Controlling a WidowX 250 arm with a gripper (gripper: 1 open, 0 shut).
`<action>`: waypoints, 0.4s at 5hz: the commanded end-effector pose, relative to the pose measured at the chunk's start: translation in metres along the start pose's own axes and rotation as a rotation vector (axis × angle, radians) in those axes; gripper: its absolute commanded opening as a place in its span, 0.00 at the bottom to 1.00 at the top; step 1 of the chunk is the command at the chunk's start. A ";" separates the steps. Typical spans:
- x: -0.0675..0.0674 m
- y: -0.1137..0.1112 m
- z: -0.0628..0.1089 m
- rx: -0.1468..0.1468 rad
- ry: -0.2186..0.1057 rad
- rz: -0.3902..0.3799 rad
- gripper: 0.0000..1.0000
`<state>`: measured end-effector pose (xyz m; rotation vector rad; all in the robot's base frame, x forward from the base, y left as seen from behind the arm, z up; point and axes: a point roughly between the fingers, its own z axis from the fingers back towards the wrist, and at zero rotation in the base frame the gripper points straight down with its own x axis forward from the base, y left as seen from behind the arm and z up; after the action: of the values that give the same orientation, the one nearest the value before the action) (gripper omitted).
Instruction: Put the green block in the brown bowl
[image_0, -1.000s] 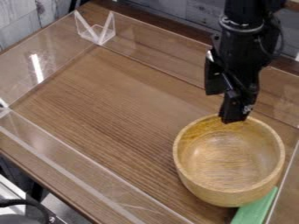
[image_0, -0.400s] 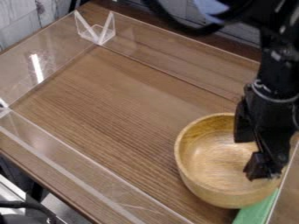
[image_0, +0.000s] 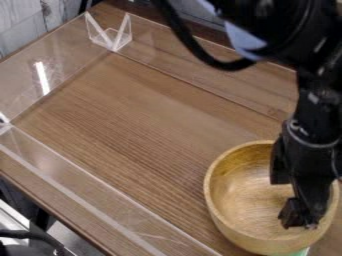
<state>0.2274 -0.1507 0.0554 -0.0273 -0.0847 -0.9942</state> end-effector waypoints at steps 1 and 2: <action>0.006 0.000 -0.003 0.012 -0.034 -0.017 1.00; 0.004 0.001 -0.007 0.012 -0.034 -0.014 1.00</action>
<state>0.2278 -0.1535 0.0432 -0.0338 -0.0957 -1.0051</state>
